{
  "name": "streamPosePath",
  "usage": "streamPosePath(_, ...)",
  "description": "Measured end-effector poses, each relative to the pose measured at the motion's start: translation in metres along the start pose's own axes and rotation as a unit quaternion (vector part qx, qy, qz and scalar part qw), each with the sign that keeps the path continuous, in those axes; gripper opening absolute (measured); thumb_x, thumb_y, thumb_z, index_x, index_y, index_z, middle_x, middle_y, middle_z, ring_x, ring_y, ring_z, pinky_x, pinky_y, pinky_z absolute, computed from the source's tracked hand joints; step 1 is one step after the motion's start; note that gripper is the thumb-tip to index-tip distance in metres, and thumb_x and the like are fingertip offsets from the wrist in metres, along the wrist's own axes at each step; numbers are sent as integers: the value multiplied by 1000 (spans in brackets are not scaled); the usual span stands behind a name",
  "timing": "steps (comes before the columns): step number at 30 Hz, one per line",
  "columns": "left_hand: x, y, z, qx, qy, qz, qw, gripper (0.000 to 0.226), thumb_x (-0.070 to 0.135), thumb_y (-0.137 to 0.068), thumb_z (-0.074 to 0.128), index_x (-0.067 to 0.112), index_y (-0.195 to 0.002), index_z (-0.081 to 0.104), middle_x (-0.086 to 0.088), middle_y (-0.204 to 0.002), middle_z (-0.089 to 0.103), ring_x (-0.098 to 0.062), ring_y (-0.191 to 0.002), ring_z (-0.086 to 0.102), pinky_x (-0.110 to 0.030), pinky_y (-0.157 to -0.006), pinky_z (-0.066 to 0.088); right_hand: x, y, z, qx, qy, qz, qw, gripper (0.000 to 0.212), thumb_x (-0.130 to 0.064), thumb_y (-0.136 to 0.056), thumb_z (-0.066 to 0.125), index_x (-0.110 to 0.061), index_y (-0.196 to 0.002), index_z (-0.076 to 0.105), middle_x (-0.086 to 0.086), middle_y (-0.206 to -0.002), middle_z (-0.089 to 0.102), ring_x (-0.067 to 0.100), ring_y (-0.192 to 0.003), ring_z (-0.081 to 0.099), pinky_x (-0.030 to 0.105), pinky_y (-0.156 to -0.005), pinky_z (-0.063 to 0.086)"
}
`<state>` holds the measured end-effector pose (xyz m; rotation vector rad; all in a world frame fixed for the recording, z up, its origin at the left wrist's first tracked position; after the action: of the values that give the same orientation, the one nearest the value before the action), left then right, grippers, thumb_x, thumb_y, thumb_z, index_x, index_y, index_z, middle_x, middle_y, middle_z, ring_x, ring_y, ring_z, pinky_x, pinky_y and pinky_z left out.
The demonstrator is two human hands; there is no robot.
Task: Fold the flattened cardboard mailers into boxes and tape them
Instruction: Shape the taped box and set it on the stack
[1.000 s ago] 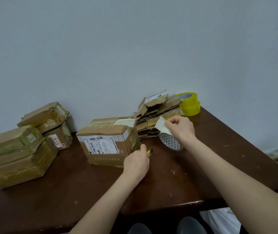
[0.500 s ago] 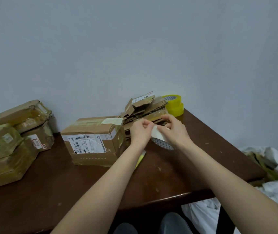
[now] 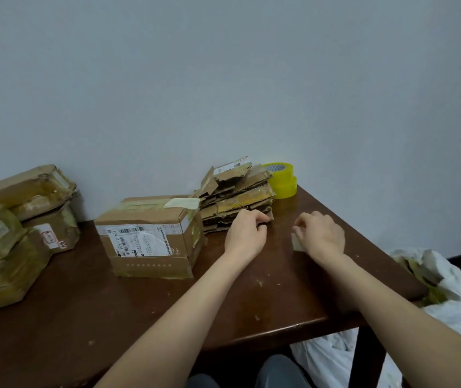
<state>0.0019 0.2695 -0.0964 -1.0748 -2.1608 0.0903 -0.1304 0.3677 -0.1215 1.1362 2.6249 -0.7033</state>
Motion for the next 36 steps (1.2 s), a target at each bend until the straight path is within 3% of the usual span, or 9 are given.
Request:
streamPosePath(5,6,-6,-48,90,2,65,994,25,12,-95,45,23,-101,67,4,-112,56,-11,-104,54,-26,-90,43,-75,-21,2,14,-187,-40,981,20,-29,-95,50,-24,-103,68,3,-112,61,25,-105,57,34,-79,47)
streamPosePath(8,4,-24,-61,99,28,30,994,25,11,-94,44,25,-97,64,3,-112,57,-11,-104,53,-23,-87,39,-109,-37,11,-24,-292,-8,956,21,-23,-93,48,-21,-102,66,4,-106,67,26,-101,60,37,-80,50)
streamPosePath(12,-5,-66,-46,77,42,-27,996,30,8,-93,41,22,-106,64,-2,-118,58,-16,-109,54,-28,-90,43,-113,-69,19,-28,-323,32,946,24,-15,-91,44,-23,-103,63,3,-109,66,25,-100,60,33,-76,47)
streamPosePath(15,-6,-97,-28,72,22,-39,996,36,4,-91,39,20,-111,63,-3,-123,57,-17,-114,52,-26,-90,39,-90,-102,18,18,-300,76,951,31,-8,-92,41,-24,-109,62,4,-120,60,25,-106,58,31,-74,42)
streamPosePath(21,22,-162,6,118,-9,45,992,32,4,-93,40,16,-114,61,-3,-121,54,-19,-118,47,-35,-92,43,-30,-180,36,36,-202,139,969,30,-10,-95,40,-24,-117,55,7,-130,49,29,-122,46,35,-94,39)
streamPosePath(26,40,-208,7,148,-99,127,976,33,5,-93,43,19,-120,57,-1,-122,46,-16,-115,42,-29,-77,43,-16,-241,66,-16,-53,73,996,43,-16,-98,43,-19,-140,39,4,-144,39,30,-130,34,38,-97,38)
streamPosePath(32,26,-224,-1,197,-101,97,970,31,9,-94,44,22,-119,59,3,-121,48,-12,-114,42,-25,-70,39,-33,-272,103,-95,75,-69,990,60,-12,-93,51,-16,-147,27,2,-156,28,31,-148,6,44,-116,17)
streamPosePath(36,17,-224,3,194,-85,101,972,31,8,-94,43,20,-118,59,3,-121,48,-11,-114,43,-23,-72,39,-32,-281,110,-70,81,-68,992,52,-10,-90,54,-19,-139,39,3,-150,36,25,-146,16,46,-118,14)
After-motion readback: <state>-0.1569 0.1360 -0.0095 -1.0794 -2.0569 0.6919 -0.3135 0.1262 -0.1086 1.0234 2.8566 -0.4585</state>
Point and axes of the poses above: each hand's wrist, its own y-axis away from the middle knuckle, its own z-axis out of the palm, x = y × z, the point moved 4 cm from there along -y, towards the middle knuckle
